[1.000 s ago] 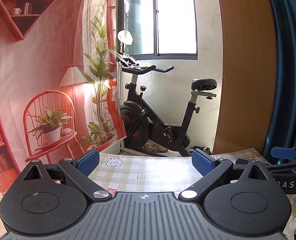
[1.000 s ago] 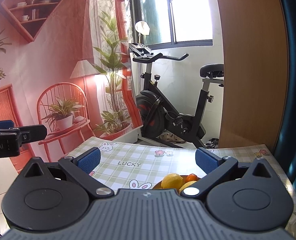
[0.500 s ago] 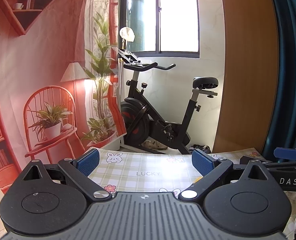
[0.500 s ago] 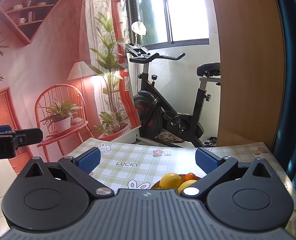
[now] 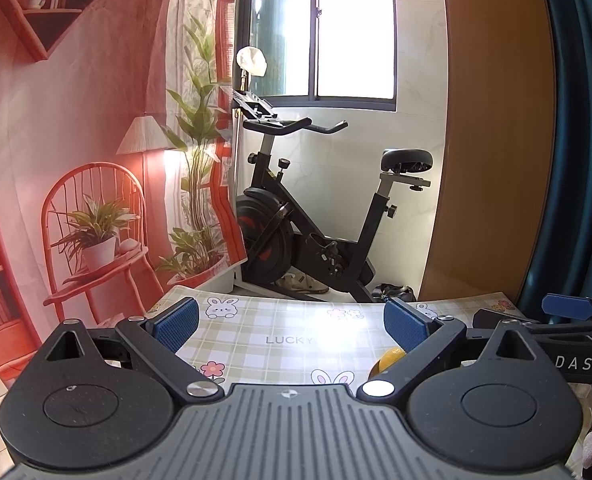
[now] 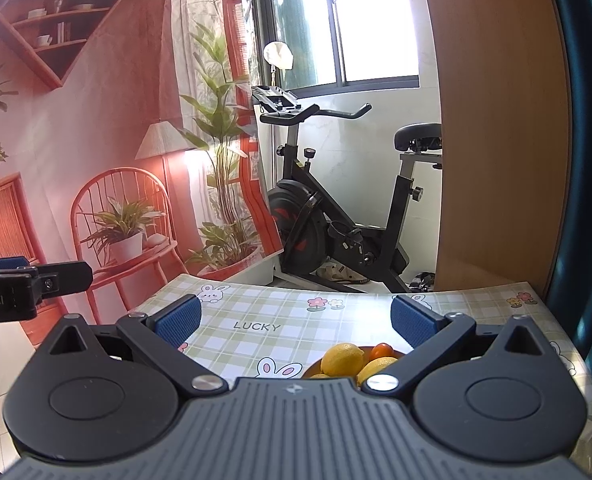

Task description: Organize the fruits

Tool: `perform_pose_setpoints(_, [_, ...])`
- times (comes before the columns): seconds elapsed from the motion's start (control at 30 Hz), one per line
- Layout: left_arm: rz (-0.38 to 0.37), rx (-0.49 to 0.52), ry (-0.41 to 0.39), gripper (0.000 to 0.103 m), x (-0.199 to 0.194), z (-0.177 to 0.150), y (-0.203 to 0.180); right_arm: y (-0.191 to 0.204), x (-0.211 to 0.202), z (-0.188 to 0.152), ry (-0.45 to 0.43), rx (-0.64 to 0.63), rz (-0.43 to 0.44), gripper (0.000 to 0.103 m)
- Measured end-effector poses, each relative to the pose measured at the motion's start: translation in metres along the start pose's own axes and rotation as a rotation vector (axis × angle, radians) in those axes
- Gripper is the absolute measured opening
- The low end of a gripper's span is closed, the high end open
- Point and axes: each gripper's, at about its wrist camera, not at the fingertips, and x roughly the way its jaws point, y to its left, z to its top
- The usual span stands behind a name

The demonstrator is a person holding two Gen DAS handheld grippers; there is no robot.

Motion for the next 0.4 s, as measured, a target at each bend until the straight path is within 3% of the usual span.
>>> perform_pose_setpoints(0.4, [-0.008,-0.001,-0.002,0.100,-0.0016,-0.0006,0.0002,0.0039,-0.0017,-0.0024,0.001,-0.002,0.002,0.103])
